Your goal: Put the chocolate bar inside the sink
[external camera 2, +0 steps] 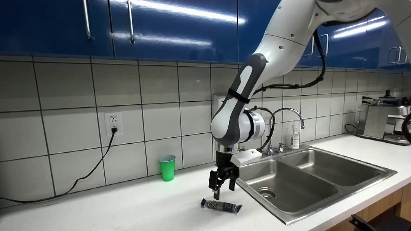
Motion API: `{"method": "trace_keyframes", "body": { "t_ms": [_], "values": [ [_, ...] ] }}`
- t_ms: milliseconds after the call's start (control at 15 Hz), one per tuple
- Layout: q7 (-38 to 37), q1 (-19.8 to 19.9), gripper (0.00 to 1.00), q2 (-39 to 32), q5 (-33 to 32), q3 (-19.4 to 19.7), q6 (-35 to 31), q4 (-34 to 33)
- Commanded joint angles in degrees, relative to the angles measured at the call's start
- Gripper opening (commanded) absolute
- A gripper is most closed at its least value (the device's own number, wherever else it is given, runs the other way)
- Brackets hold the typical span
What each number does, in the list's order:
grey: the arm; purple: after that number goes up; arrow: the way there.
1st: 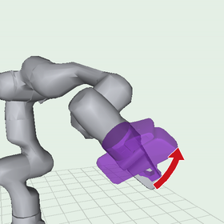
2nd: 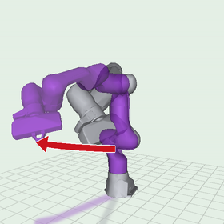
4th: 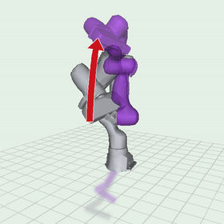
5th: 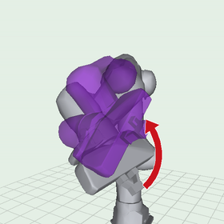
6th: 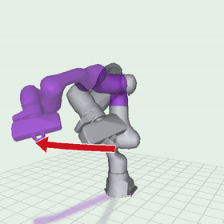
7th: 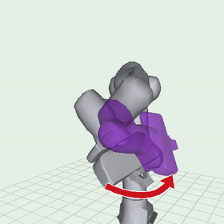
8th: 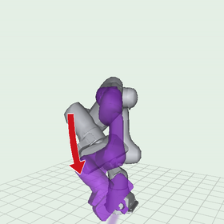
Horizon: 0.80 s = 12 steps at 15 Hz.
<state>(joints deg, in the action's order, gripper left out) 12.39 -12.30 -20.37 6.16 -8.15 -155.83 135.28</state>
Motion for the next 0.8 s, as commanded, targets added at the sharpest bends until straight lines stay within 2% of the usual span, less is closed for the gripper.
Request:
{"method": "trace_keyframes", "body": {
  "t_ms": [0, 333, 733],
  "values": [
    [-1.07, 1.92, 1.0, -0.07, -1.48, -1.74, 0.06, -0.04],
    [2.6, 4.14, 1.0, -0.64, 0.45, -4.33, -1.23, -0.03],
    [6.45, 6.38, 1.0, -2.02, -0.89, -6.84, -4.87, -0.43]
  ]
}}
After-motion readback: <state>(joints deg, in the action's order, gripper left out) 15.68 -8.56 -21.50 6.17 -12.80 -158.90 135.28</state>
